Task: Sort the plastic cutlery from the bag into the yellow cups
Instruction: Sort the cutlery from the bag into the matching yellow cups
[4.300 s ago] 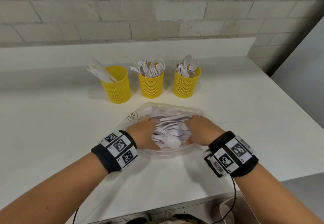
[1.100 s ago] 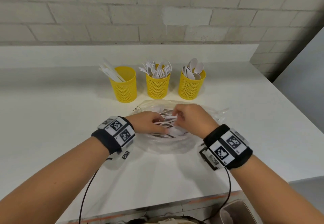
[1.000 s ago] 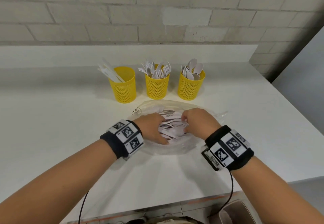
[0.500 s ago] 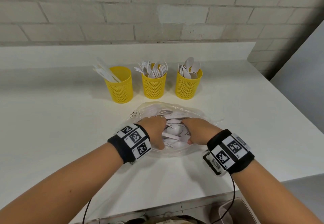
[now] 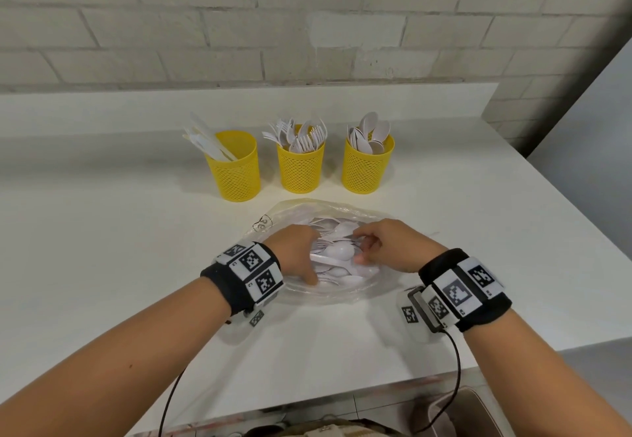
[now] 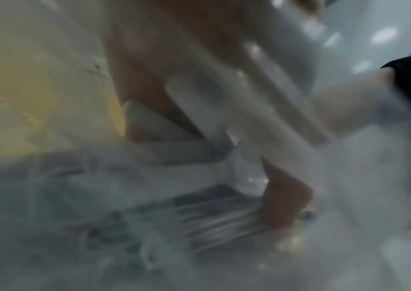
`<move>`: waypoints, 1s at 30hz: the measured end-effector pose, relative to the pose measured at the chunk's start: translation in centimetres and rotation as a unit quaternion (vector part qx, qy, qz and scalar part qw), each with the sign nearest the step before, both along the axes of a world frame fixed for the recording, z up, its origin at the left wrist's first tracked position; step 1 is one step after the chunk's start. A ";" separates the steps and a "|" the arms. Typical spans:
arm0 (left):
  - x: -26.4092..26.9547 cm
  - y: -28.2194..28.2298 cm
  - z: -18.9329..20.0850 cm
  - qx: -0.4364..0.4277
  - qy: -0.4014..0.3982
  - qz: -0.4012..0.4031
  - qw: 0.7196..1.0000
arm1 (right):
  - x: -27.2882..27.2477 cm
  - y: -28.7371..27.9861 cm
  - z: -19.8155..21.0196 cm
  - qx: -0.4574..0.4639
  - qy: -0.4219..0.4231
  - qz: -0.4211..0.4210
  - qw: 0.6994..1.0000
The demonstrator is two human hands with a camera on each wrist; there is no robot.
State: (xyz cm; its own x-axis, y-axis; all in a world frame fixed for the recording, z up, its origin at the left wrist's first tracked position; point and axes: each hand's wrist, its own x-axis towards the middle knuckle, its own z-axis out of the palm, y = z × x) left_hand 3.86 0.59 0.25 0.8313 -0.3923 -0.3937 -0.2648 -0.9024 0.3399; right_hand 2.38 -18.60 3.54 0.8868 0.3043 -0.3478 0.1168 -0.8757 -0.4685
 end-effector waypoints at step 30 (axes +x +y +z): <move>0.0 3.4 1.9 -0.242 -0.040 0.025 0.969 | 1.1 -1.8 2.0 0.152 -0.120 -0.071 0.978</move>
